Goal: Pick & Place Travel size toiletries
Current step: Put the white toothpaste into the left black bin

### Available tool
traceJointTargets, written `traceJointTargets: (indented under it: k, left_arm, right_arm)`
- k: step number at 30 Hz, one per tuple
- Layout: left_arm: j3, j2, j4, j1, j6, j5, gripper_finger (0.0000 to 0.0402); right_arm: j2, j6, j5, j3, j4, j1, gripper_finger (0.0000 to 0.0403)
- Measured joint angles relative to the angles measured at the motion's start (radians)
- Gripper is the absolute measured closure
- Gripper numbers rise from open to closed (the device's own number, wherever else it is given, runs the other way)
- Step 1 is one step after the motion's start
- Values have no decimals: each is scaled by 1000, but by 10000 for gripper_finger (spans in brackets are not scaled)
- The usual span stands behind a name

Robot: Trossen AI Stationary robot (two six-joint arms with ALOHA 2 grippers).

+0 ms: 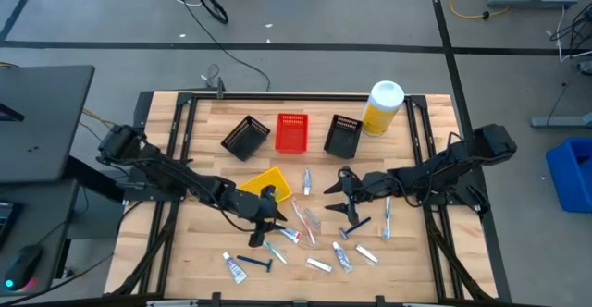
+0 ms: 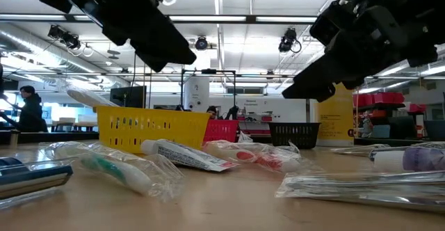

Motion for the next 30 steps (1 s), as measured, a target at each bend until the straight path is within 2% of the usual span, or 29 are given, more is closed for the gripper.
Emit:
traceJointTargets:
  k: [6,12,19,30]
  left_arm:
    - [29,-1,-10,5,65,-62,280]
    - [30,3,-74,17,46,40,280]
    - [34,3,-90,17,27,38,278]
    - [36,24,-86,17,58,74,213]
  right_arm:
    - [36,22,19,8,23,5,136]
    - [51,22,43,19,34,4,128]
    - [51,21,35,19,40,4,142]
    - [51,21,34,19,36,4,143]
